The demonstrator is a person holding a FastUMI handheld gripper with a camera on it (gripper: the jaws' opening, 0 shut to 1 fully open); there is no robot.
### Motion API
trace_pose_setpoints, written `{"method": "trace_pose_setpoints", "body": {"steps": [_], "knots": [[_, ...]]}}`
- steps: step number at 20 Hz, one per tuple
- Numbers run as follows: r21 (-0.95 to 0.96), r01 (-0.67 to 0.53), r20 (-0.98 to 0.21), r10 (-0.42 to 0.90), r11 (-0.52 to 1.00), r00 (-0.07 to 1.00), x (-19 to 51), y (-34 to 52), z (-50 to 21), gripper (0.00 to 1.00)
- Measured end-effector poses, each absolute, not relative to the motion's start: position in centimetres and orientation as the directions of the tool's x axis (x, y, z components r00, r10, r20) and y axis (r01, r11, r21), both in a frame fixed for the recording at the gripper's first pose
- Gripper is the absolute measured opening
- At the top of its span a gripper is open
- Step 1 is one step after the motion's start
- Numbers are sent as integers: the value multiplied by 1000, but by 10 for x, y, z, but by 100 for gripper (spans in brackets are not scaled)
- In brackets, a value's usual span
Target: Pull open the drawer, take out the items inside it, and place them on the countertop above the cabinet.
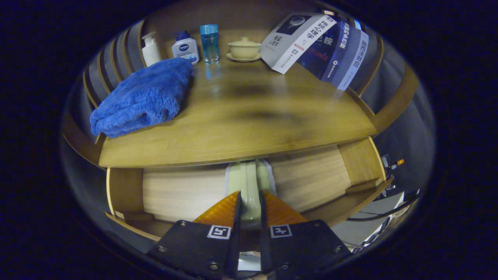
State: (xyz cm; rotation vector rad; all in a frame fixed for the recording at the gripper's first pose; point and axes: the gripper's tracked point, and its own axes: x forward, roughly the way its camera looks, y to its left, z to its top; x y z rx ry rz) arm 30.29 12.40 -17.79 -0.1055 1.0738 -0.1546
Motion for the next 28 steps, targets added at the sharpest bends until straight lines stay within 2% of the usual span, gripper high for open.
{"method": "trace_pose_setpoints", "body": {"steps": [6,16,21,25,28], "knots": [[-234,72,-896,-243,970,372,303,127,-157,22],[-310,86,-855,-317,947,409,275,124,-107,22],[-311,98,-796,-316,945,516,275,122,-63,22],[-176,64,-733,-174,982,658,311,141,-43,22],[-127,17,-681,-100,992,725,341,144,-39,22]]}}
